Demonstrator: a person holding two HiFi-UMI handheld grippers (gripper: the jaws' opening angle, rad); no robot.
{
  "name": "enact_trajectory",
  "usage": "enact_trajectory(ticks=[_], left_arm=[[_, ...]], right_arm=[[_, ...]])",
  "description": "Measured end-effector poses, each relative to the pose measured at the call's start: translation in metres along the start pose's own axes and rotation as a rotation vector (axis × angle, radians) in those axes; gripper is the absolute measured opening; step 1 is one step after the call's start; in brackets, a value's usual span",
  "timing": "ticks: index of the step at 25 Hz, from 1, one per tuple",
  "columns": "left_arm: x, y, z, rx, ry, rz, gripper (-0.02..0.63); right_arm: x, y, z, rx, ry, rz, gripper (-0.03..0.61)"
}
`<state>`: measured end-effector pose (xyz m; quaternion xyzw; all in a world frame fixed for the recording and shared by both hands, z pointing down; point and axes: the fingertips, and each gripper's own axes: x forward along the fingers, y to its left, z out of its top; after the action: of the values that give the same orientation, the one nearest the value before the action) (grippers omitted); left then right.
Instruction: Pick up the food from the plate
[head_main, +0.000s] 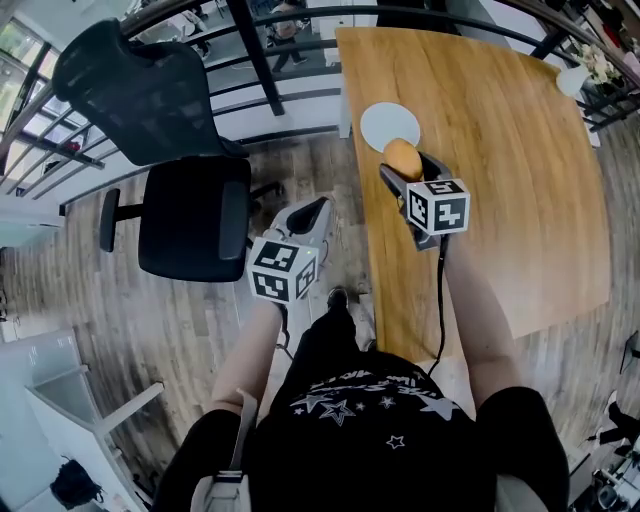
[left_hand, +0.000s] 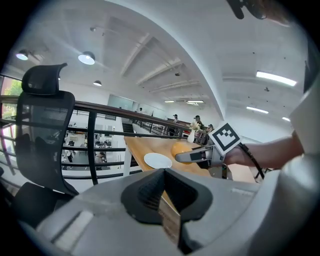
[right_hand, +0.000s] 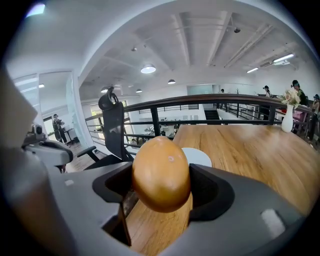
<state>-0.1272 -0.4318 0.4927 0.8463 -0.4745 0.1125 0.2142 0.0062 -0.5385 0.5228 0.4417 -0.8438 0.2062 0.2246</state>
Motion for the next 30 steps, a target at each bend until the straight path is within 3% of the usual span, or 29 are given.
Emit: enact_trajectory(ticks=[13, 30], left_arm=[[-0.077, -0.086, -0.037, 0.075, -0.039, 0.026, 0.0], [-0.155, -0.196, -0.073, 0.065, -0.101, 0.074, 0.0]], right_arm=[[-0.11, 0.048, -0.051, -0.048, -0.094, 0.039, 0.348], [-0.236, 0.079, -0.122, -0.094, -0.097, 0.09, 0.348]])
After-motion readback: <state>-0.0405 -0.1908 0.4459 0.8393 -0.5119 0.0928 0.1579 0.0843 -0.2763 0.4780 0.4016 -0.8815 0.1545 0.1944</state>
